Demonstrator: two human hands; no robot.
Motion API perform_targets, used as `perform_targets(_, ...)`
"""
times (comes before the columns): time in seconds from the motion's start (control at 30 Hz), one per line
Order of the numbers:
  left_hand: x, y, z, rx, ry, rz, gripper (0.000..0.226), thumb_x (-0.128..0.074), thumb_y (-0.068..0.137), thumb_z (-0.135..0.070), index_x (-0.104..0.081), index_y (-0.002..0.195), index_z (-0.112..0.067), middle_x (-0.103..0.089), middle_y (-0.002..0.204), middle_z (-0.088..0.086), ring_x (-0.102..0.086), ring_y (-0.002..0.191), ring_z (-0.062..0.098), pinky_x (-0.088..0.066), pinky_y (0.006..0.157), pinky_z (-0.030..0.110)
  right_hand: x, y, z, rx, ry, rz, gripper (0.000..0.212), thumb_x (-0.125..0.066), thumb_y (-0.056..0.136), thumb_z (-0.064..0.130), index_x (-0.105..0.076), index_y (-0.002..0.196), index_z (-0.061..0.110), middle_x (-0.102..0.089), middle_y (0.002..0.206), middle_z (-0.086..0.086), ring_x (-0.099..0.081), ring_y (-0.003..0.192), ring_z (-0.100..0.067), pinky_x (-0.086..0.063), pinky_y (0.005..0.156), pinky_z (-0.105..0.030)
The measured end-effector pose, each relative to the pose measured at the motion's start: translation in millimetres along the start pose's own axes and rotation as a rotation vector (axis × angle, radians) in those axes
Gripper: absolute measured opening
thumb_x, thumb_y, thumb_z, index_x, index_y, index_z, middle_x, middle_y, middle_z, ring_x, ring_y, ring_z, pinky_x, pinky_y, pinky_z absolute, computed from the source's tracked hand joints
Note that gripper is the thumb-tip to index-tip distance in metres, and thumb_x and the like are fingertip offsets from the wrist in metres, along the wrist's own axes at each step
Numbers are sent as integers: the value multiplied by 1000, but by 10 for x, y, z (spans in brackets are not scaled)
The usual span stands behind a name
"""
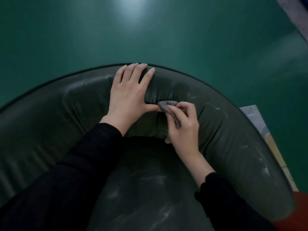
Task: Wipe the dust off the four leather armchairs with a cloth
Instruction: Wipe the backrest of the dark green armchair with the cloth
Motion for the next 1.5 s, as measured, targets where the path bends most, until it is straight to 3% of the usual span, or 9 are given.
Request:
perform_targets(0.17, -18, -1, 22, 2, 30, 1, 104, -65, 63, -75, -41, 144, -15, -44, 143, 9, -36, 133, 31, -18, 112, 42, 363, 510, -287, -72, -21, -197, 17, -64, 87, 4, -68, 102, -2, -51, 103, -18, -41, 96, -3, -35, 88, -6)
perform_targets(0.33, -37, -4, 26, 16, 30, 4, 104, -63, 62, -76, -41, 144, -16, -44, 142, 9, -35, 133, 30, -18, 111, 42, 279, 332, -409, -73, -96, -110, 19, -62, 88, 3, -66, 106, -3, -51, 106, -17, -48, 96, -12, -42, 85, -17)
perform_targets(0.53, -31, 7, 39, 24, 32, -1, 102, -65, 62, -74, -42, 142, -15, -44, 141, 9, -35, 132, 31, -18, 110, 42, 478, 109, -430, -188, -109, -244, 17, -65, 84, -1, -68, 101, -3, -52, 102, -18, -44, 93, -6, -34, 85, -2)
perform_targets(0.67, -31, 5, 42, 19, 32, -10, 101, -66, 62, -72, -42, 142, -16, -44, 141, 9, -36, 132, 31, -18, 110, 41, 100, 315, -84, -38, -47, -119, 18, -64, 86, 2, -67, 104, -2, -51, 103, -16, -48, 92, -13, -45, 82, -20)
perform_targets(0.83, -34, 0, 48, 24, 35, -18, 101, -66, 60, -73, -43, 141, -16, -45, 140, 8, -37, 131, 31, -19, 109, 42, 84, -94, -194, 6, -93, 22, 20, -64, 87, 1, -67, 106, -1, -51, 105, -14, -53, 93, -17, -50, 83, -28)
perform_targets(0.9, -42, 2, 54, 26, 38, -14, 102, -67, 60, -73, -43, 141, -16, -45, 140, 8, -37, 131, 31, -18, 109, 42, 169, -150, -218, 10, -95, 47, 18, -65, 86, 1, -68, 104, -1, -51, 102, -14, -52, 90, -15, -50, 81, -26)
perform_targets(1.03, -38, -1, 53, 25, 39, -13, 102, -68, 61, -73, -42, 142, -17, -44, 140, 9, -36, 131, 31, -17, 109, 41, 364, 298, -260, -28, -92, -111, 15, -64, 86, 1, -68, 99, -2, -51, 100, -18, -45, 91, -11, -40, 81, -16)
perform_targets(1.17, -37, 2, 49, 20, 34, -2, 103, -69, 60, -73, -41, 142, -16, -44, 141, 9, -36, 131, 32, -17, 110, 42, 240, 358, -371, -88, -96, -72, 16, -62, 88, 3, -67, 102, -2, -49, 102, -16, -37, 88, 0, -39, 79, -12)
perform_targets(1.5, 43, 16, -49, 40, 6, 8, 103, -62, 62, -75, -44, 141, -12, -44, 139, 13, -35, 133, 34, -15, 115, 45, 326, 291, -361, -78, -109, -54, 16, -63, 88, 4, -68, 102, 0, -49, 102, -13, -49, 87, -13, -44, 78, -19)
Point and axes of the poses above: each hand's wrist, its own y-axis towards the middle knuckle, its own x-axis out of the back of the hand, z = x × y, the point moved 10 cm from there along y, towards the middle knuckle
